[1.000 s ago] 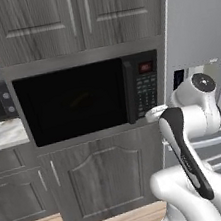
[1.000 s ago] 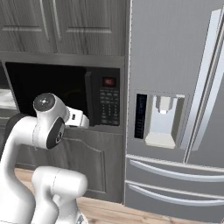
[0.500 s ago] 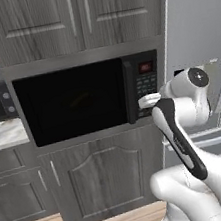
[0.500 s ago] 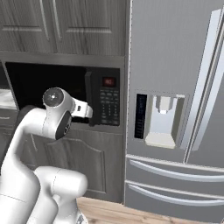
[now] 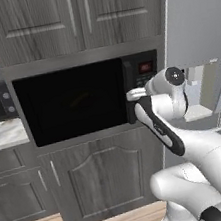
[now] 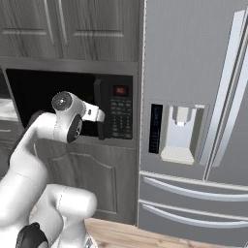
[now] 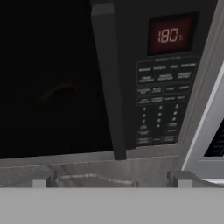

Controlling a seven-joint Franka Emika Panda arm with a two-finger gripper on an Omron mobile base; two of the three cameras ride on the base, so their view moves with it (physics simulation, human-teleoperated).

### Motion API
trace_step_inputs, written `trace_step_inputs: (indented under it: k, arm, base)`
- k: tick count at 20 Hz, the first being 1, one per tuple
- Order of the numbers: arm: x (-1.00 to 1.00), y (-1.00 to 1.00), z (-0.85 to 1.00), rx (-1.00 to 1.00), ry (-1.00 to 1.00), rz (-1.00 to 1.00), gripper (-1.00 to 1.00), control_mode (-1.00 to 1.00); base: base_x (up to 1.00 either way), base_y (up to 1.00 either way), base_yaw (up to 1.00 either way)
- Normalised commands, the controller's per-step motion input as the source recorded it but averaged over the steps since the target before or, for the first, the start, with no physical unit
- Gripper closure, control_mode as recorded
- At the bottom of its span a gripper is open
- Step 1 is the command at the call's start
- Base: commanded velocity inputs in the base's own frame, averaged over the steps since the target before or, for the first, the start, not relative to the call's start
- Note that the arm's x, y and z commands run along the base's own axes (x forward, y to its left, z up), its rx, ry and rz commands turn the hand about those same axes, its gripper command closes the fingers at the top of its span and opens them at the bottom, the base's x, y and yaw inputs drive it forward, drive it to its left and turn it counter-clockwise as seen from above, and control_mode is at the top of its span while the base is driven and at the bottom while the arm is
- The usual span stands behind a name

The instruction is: The microwave is finished heating the steak and corn. Take the bowl containing the food and place it on the dining counter.

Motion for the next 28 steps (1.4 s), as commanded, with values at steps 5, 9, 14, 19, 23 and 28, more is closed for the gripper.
trace_step_inputs:
  k: [5, 9, 14, 19, 23, 28]
  arm:
    - [0.61, 0.02, -0.3, -0.03, -0.12, -0.07, -1.0, -1.0]
    - [0.69, 0.06, -0.24, 0.0, -0.06, -0.07, -1.0, -1.0]
    - [0.67, 0.0, -0.07, 0.0, -0.01, -0.01, -1.0, -1.0]
    - [0.61, 0.0, -0.03, 0.0, 0.0, 0.0, -1.0, -1.0]
    - [0.53, 0.0, 0.0, 0.0, 0.0, 0.0, -1.0, -1.0]
    - [0.38, 0.0, 0.0, 0.0, 0.0, 0.0, 1.0, -1.0]
  base:
    - [0.0, 0.0, 0.0]
    - [0.0, 0.0, 0.0]
    - [0.0, 0.0, 0.0]
    - [0.0, 0.0, 0.0]
    - [0.0, 0.0, 0.0]
    - [0.0, 0.0, 0.0]
